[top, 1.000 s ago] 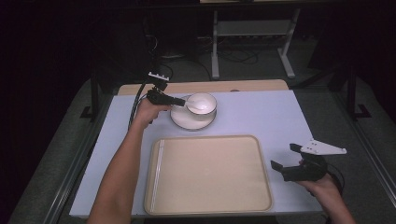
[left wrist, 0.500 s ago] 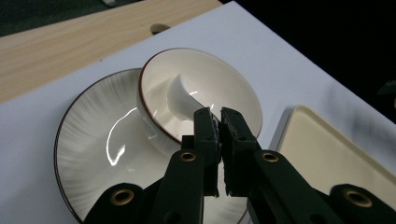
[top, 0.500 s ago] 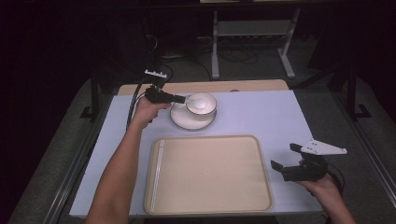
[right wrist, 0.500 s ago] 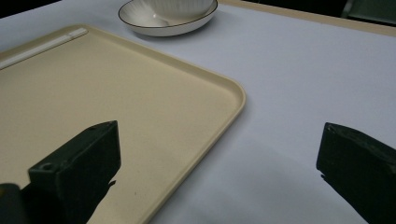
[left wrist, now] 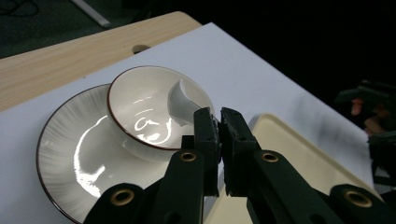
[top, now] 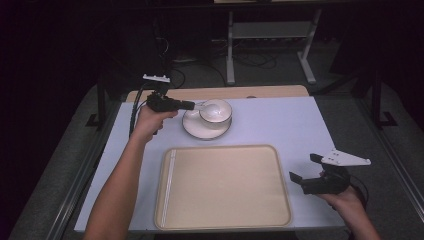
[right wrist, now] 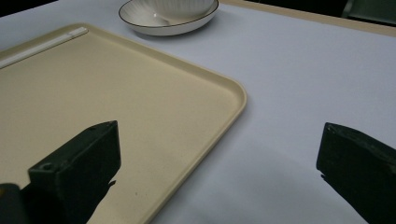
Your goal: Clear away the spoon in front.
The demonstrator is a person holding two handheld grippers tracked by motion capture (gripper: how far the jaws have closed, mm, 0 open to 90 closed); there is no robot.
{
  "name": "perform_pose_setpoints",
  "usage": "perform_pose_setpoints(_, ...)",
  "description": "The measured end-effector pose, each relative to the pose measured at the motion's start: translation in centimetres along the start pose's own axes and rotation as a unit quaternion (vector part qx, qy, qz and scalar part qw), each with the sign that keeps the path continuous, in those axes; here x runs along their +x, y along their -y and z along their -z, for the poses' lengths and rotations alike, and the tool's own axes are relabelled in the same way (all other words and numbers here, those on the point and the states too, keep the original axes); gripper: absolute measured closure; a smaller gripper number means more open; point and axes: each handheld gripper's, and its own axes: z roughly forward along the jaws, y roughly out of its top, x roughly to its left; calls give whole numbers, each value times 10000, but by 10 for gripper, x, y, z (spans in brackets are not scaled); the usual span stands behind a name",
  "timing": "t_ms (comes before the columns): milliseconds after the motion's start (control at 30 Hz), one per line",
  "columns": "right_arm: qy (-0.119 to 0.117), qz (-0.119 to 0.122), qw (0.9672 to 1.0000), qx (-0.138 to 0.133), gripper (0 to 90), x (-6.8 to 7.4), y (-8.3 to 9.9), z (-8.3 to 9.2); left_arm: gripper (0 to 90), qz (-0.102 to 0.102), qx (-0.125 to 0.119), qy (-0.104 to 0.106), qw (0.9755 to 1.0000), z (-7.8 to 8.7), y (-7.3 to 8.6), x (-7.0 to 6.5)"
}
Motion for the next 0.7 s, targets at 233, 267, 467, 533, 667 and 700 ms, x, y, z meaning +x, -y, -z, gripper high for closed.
perform_pose_setpoints(233, -4, -1, 10000, 3, 0, 1, 0, 0, 854, 21, -84, -27, 10000, 16, 12, -16)
perform_pose_setpoints(267, -3, -3, 10000, 1, 0, 1, 0, 0, 854, 12, -89, -51, 9999, 17, 14, -18)
perform_pose_setpoints(467, -3, 0, 10000, 1, 0, 1, -1, 0, 855, 60, -168, -29, 9998, 24, 29, -27)
perform_pose_setpoints(533, -2, 0, 10000, 3, 0, 1, -1, 0, 854, 62, -165, -32, 9998, 26, 35, -29)
perform_pose_setpoints(667, -1, 6, 10000, 7, 0, 2, -1, 0, 854, 106, -178, 2, 9998, 26, 45, -34)
perform_pose_setpoints(700, 0, 6, 10000, 6, 0, 2, -1, -1, 854, 95, -156, 5, 9998, 26, 48, -35)
